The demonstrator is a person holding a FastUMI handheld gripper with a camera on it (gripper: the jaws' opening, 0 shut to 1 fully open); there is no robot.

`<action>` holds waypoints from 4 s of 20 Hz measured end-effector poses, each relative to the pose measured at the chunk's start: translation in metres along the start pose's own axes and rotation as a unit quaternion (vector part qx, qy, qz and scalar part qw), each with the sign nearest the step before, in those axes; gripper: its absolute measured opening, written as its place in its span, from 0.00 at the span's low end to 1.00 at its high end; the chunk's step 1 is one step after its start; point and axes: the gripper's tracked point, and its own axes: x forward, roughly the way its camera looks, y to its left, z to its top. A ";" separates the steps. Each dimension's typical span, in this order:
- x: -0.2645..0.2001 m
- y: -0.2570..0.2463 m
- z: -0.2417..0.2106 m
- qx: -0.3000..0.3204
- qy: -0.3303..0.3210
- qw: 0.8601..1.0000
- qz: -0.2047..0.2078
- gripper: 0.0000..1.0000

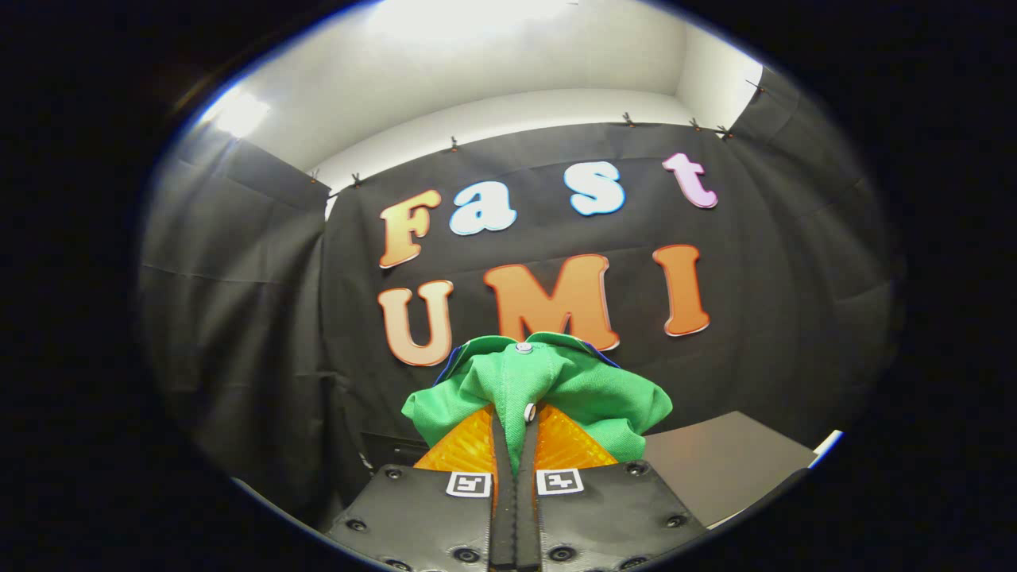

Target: Put the clothes into the washing machine and then close the washing machine lid.

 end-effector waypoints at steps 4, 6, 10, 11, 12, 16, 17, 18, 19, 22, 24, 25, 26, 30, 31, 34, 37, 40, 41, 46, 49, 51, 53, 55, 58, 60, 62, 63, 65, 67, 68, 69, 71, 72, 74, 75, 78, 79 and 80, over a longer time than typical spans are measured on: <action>0.043 0.089 -0.041 0.004 0.006 0.999 0.038 0.07; 0.069 0.129 -0.075 -0.008 0.018 0.998 0.051 0.07; 0.116 0.189 -0.180 -0.042 0.079 0.993 0.077 0.08; 0.128 0.196 -0.212 -0.051 0.100 0.990 0.080 0.08; 0.134 0.201 -0.242 -0.053 0.122 0.988 0.081 0.08; 0.163 0.202 -0.353 -0.036 0.207 0.976 0.060 0.08; 0.168 0.197 -0.375 -0.036 0.223 0.973 0.049 0.08; 0.168 0.194 -0.398 -0.037 0.241 0.969 0.038 0.08; 0.169 0.191 -0.415 -0.034 0.256 0.966 0.029 0.08; 0.176 0.179 -0.453 -0.021 0.290 0.957 0.001 0.08; 0.176 0.177 -0.465 -0.025 0.306 0.952 -0.010 0.08; 0.174 0.176 -0.474 -0.023 0.318 0.948 -0.012 0.08; 0.171 0.174 -0.487 -0.022 0.336 0.941 -0.016 0.08; 0.151 0.166 -0.532 -0.012 0.405 0.914 -0.038 0.08; 0.148 0.169 -0.532 -0.003 0.417 0.908 -0.037 0.08; 0.141 0.167 -0.545 0.005 0.456 0.889 -0.040 0.08; 0.128 0.163 -0.556 0.021 0.487 0.872 -0.052 0.08; 0.123 0.156 -0.561 0.033 0.503 0.861 -0.069 0.08; 0.122 0.156 -0.562 0.038 0.511 0.856 -0.070 0.08; 0.120 0.156 -0.563 0.040 0.531 0.843 -0.070 0.09; 0.116 0.157 -0.561 0.030 0.535 0.841 -0.067 0.35; 0.117 0.161 -0.557 0.024 0.532 0.844 -0.062 0.61; 0.119 0.163 -0.550 0.019 0.521 0.851 -0.059 0.87; 0.121 0.164 -0.541 0.015 0.510 0.858 -0.055 0.99; 0.126 0.168 -0.525 0.019 0.492 0.869 -0.049 0.99; 0.127 0.168 -0.515 0.022 0.480 0.875 -0.051 0.99; 0.128 0.168 -0.505 0.026 0.466 0.883 -0.051 0.99; 0.131 0.168 -0.499 0.028 0.458 0.887 -0.052 0.99; 0.135 0.170 -0.479 0.033 0.431 0.900 -0.050 0.99; 0.141 0.173 -0.451 0.034 0.395 0.917 -0.045 0.99; 0.144 0.175 -0.436 0.035 0.375 0.925 -0.041 0.99; 0.149 0.178 -0.418 0.038 0.353 0.934 -0.038 0.99; 0.157 0.182 -0.382 0.038 0.310 0.949 -0.031 0.99; 0.161 0.185 -0.359 0.033 0.289 0.956 -0.028 0.99; 0.172 0.187 -0.311 0.020 0.241 0.970 -0.021 0.99; 0.178 0.189 -0.288 0.014 0.218 0.976 -0.017 0.99; 0.195 0.196 -0.223 0.013 0.168 0.986 -0.009 0.98; 0.205 0.196 -0.203 0.018 0.153 0.988 -0.007 0.98; 0.208 0.194 -0.184 0.022 0.141 0.990 -0.007 0.98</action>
